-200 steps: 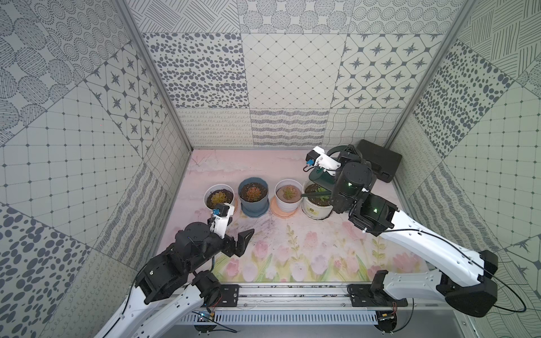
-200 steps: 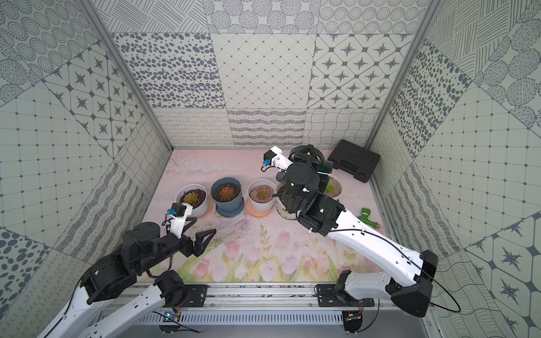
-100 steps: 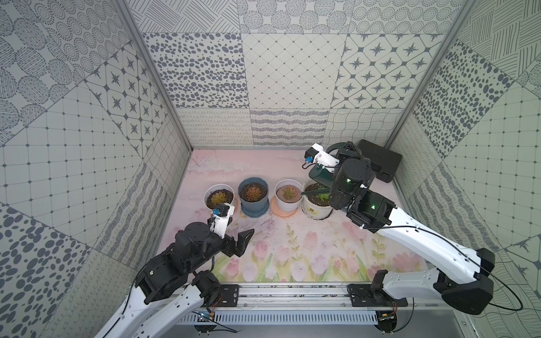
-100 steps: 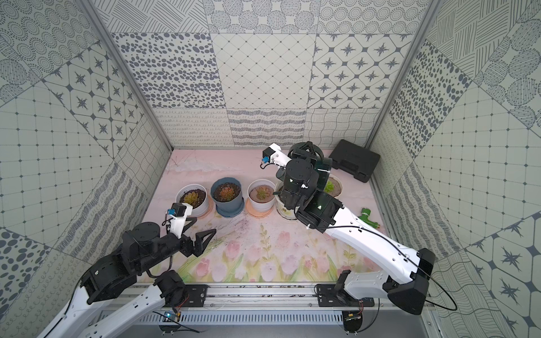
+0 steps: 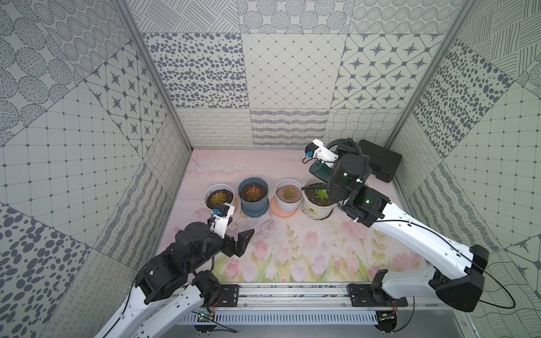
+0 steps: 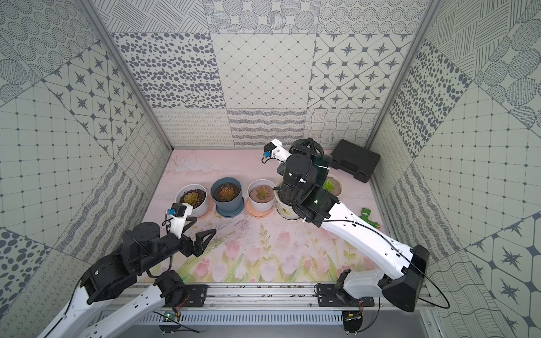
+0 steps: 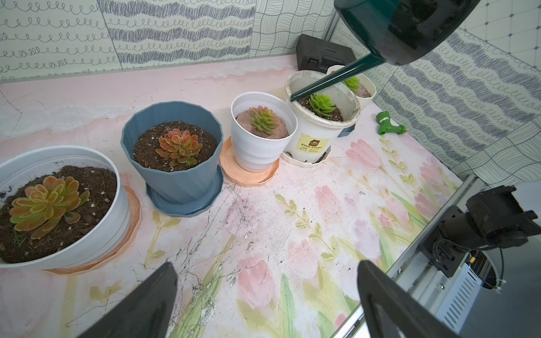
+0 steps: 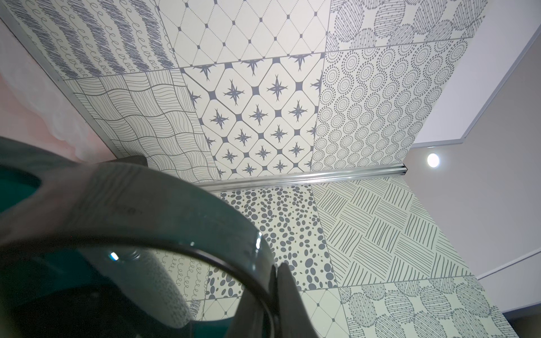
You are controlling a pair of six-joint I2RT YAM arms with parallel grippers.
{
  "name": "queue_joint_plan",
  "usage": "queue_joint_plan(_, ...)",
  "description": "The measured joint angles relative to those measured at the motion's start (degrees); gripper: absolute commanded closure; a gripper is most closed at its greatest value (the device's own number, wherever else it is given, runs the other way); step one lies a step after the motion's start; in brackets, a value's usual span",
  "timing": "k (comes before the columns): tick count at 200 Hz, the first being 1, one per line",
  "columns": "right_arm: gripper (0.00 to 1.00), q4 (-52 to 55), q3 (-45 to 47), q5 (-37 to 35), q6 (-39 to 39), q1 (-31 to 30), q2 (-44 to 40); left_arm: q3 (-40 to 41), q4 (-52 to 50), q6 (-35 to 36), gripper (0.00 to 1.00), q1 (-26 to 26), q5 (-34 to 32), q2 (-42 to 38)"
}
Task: Water the succulent around the soil edge
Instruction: Water the soil of the potted plant with water.
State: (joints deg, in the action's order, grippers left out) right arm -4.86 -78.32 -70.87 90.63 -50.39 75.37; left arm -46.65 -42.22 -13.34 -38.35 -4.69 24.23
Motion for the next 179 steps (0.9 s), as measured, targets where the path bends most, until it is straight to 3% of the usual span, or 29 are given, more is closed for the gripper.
queue_joint_plan(104,1.00,-4.9,0.0,2.4,-2.3,3.7,4.7,0.0,0.0,0.0,0.01,0.0,0.0,0.0)
queue_joint_plan(150,1.00,5.7,0.1,4.5,-20.3,7.2,3.7,0.0,0.0,0.0,0.01,0.0,0.0,0.0)
queue_joint_plan(179,1.00,11.1,3.8,6.6,-35.0,9.5,-2.8,0.0,0.0,0.0,0.01,0.0,0.0,0.0)
